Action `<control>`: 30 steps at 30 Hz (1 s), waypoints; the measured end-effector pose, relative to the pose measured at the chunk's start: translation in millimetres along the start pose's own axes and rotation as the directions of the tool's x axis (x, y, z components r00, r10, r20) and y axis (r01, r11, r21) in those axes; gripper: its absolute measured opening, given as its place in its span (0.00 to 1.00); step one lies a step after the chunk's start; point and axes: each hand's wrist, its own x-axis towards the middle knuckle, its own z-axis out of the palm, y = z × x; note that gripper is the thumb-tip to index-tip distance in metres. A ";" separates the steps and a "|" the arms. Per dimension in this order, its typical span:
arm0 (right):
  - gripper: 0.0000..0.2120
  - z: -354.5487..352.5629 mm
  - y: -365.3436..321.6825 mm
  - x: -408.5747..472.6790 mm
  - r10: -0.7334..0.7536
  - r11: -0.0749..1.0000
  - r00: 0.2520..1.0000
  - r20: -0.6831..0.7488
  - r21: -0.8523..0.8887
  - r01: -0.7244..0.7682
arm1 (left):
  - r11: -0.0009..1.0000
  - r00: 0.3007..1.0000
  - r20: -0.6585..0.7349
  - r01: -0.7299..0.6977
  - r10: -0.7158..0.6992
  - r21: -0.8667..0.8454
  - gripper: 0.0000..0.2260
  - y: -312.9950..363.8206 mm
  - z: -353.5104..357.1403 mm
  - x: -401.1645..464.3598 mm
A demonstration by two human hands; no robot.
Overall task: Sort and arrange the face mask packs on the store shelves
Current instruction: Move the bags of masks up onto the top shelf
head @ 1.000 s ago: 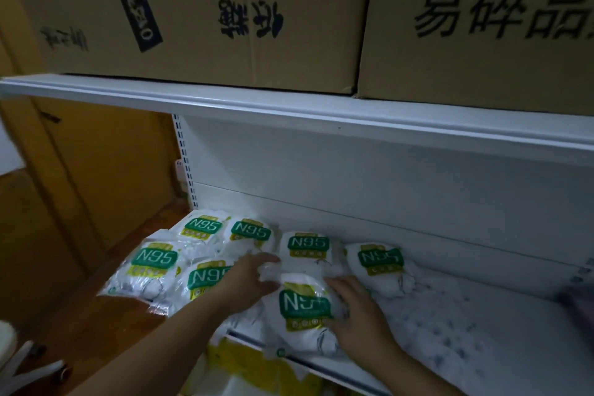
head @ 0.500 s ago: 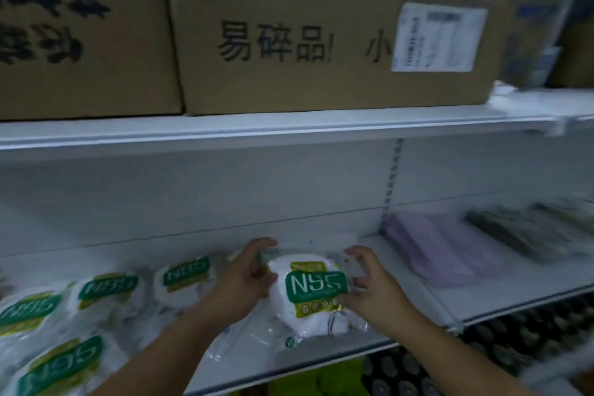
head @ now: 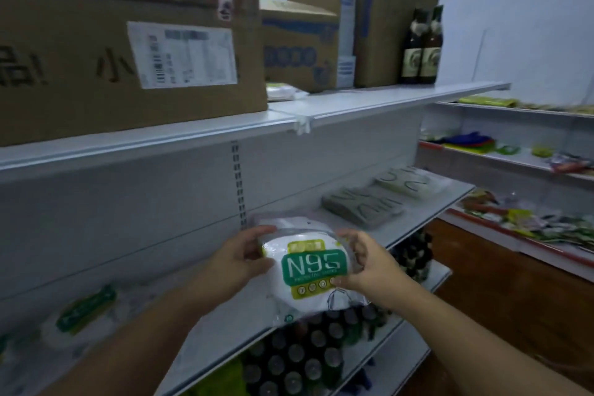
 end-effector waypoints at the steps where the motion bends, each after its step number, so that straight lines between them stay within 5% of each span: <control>1: 0.33 -20.5 2.3 -2.0 0.000 1.000 1.000 -0.015 0.001 0.000 | 0.997 1.000 0.028 -0.004 0.001 0.078 0.25 5.9 16.2 9.1; 6: 0.34 -118.3 13.0 -10.7 -0.067 0.998 0.992 -0.105 -0.002 0.067 | 0.824 0.992 0.115 -0.101 0.043 0.557 0.28 44.8 109.2 55.8; 10: 0.35 -178.6 14.7 -14.9 -0.092 0.996 0.986 -0.139 -0.024 0.090 | 0.727 0.984 0.124 -0.177 0.127 0.663 0.14 72.8 165.7 87.1; 14: 0.31 -224.2 5.6 -10.3 -0.117 0.991 0.977 -0.180 -0.093 0.101 | 0.637 0.968 0.149 -0.245 0.201 0.731 0.16 98.3 196.7 116.0; 19: 0.21 -270.5 -24.0 12.3 -0.190 0.969 0.964 -0.189 -0.193 0.153 | 0.719 0.975 0.092 -0.212 0.202 0.662 0.08 144.0 204.9 137.4; 23: 0.22 -299.8 -63.4 43.5 -0.258 0.935 0.951 -0.168 -0.290 0.203 | 0.789 0.962 0.096 -0.264 0.254 0.555 0.11 184.5 197.3 157.1; 30: 0.24 -314.4 -130.2 121.2 -0.348 0.930 0.936 -0.042 -0.140 0.340 | 0.898 0.969 0.052 -0.245 0.243 0.367 0.19 258.0 143.9 226.1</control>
